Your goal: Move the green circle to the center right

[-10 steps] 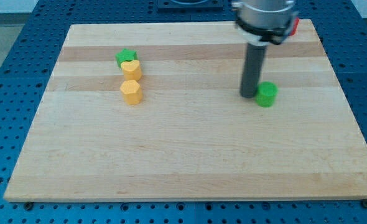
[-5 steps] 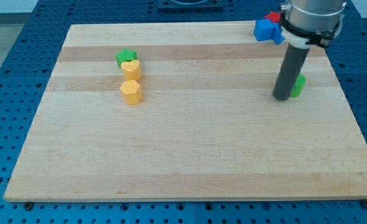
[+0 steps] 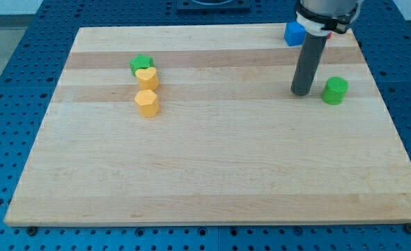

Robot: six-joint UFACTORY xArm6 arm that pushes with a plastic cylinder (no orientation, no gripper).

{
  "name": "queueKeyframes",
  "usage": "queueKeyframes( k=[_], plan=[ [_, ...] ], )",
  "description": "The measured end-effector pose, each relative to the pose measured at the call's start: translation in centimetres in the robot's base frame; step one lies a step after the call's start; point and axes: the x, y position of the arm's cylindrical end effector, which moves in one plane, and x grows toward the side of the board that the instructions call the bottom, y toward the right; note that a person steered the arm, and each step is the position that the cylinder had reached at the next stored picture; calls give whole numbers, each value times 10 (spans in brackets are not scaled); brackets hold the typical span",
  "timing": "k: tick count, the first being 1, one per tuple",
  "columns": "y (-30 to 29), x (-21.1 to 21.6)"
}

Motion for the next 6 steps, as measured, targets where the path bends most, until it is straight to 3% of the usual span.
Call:
queueKeyframes(
  k=[2, 3, 4, 5, 6],
  plan=[
    [0, -4],
    [-9, 18],
    [-44, 87],
    [-96, 122],
    [-180, 123]
  ],
)
